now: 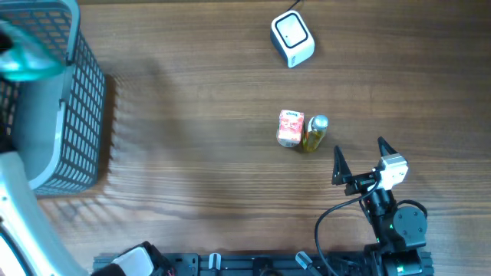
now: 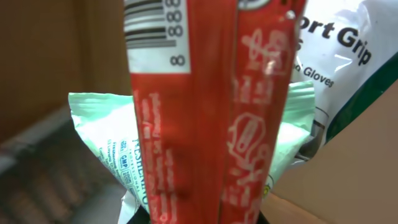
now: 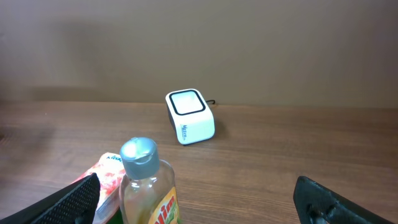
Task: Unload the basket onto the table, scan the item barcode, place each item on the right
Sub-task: 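Lift the gloves package out and lower it onto the table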
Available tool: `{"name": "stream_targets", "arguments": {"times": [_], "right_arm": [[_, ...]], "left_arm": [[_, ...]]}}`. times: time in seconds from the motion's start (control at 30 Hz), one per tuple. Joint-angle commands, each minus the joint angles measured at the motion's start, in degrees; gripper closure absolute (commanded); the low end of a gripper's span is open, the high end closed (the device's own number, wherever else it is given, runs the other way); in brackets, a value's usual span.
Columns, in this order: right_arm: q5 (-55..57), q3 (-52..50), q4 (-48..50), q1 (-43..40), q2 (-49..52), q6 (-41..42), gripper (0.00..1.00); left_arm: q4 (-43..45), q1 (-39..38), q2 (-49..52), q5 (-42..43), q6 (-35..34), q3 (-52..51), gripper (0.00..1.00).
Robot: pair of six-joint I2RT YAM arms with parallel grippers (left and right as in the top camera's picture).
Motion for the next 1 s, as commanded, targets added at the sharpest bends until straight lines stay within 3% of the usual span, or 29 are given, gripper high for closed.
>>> {"name": "stream_targets", "arguments": {"times": [0.0,0.37,0.6,0.77,0.97], "right_arm": [[-0.09,-0.04,0.13,-0.28,-0.24,-0.48,0.0],[-0.09,-0.04,0.13,-0.28,-0.24,-0.48,0.0],[-0.09,-0.04,0.13,-0.28,-0.24,-0.48,0.0],[-0.09,-0.04,0.13,-0.28,-0.24,-0.48,0.0],[-0.09,-0.04,0.13,-0.28,-0.24,-0.48,0.0]], "left_arm": [[-3.98,-9.27,-1.79,0.68,-4.66,0.15,0.96],[-19.61,-35.67,4.87,-8.35,-6.08,-4.94,0.96],[-16.81,-44.13,15.8,-8.72,-6.21,-14.86,0.96],[-11.52,-47.71,22.95,-14.84,-10.51,-19.82,0.96],[-3.72,-50.16,28.7,-15.5,-14.88,-25.24,0.96]]}}
